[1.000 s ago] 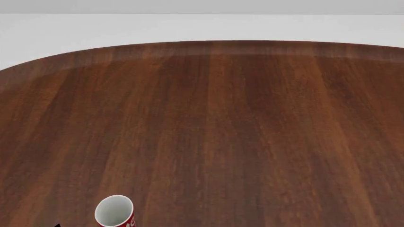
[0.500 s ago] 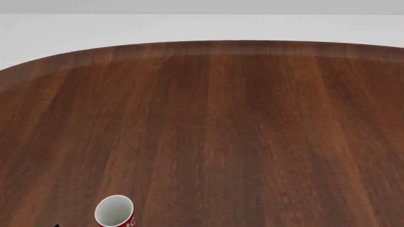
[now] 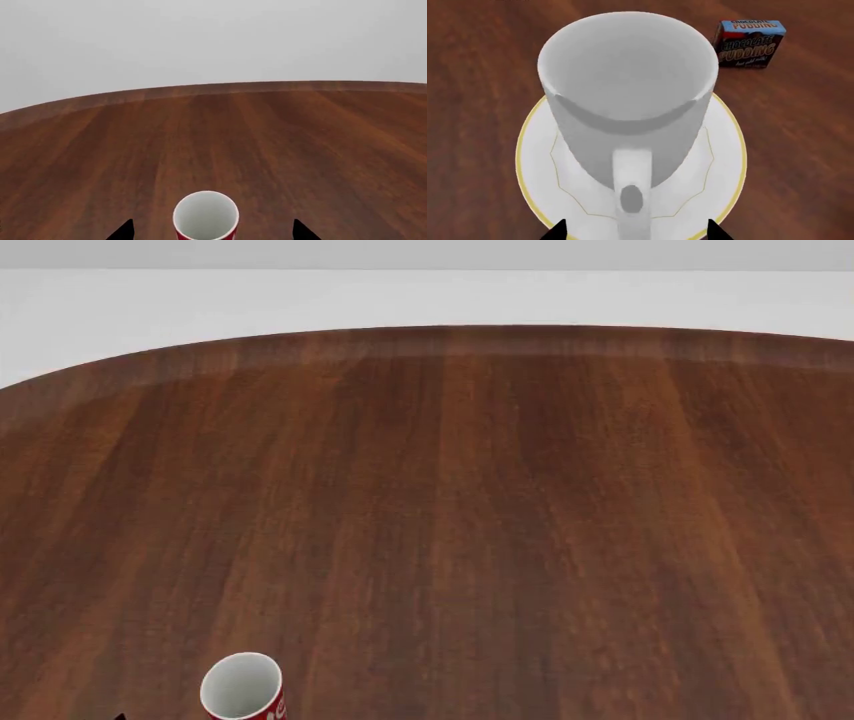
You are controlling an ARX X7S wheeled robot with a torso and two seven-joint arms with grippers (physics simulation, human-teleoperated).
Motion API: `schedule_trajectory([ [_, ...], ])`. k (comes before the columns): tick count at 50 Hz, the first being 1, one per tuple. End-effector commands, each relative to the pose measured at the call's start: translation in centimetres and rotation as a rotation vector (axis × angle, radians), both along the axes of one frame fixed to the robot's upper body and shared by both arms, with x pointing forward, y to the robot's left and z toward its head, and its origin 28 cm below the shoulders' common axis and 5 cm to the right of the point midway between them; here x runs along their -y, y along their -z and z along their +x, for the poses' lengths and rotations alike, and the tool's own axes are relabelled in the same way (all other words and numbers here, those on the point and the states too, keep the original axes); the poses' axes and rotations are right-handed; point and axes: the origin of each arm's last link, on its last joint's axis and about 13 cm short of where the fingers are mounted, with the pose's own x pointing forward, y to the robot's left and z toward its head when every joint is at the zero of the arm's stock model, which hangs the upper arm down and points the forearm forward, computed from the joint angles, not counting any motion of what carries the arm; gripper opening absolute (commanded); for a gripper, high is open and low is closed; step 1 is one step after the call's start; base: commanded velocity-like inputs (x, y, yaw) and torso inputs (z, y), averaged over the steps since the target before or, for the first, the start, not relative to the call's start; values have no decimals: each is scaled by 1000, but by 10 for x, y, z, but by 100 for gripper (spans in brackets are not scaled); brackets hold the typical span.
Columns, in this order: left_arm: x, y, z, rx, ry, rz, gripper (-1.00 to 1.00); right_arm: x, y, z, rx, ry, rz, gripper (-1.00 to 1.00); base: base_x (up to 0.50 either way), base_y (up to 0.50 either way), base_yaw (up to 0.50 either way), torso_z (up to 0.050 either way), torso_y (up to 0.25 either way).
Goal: Put the white mug on the plate.
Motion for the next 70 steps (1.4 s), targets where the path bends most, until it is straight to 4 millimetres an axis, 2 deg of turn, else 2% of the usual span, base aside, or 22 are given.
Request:
schedule_trajectory([
  [1, 0, 1, -1, 2, 0, -2, 100, 1, -5, 1, 6, 4, -15, 100, 0, 0, 0, 0, 0],
  [13, 0, 0, -1, 0, 1, -4, 100, -1, -18, 3, 43, -8, -47, 100, 0, 0, 0, 0, 1],
  [35, 1, -6, 0, 6, -2, -4, 100, -5, -88, 16, 229, -64, -159, 100, 0, 0, 0, 0, 0],
  [51, 1, -7, -1, 13, -6, -1, 100, -6, -127, 25, 336, -127, -230, 100, 0, 0, 0, 0, 0],
  [64, 0, -15, -1, 29, -7, 3, 100, -8, -156, 36, 427, -202, -290, 100, 0, 0, 0, 0, 0],
  [70, 0, -31, -3, 68, -3, 11, 100, -8, -164, 38, 449, -215, -309, 100, 0, 0, 0, 0, 0],
])
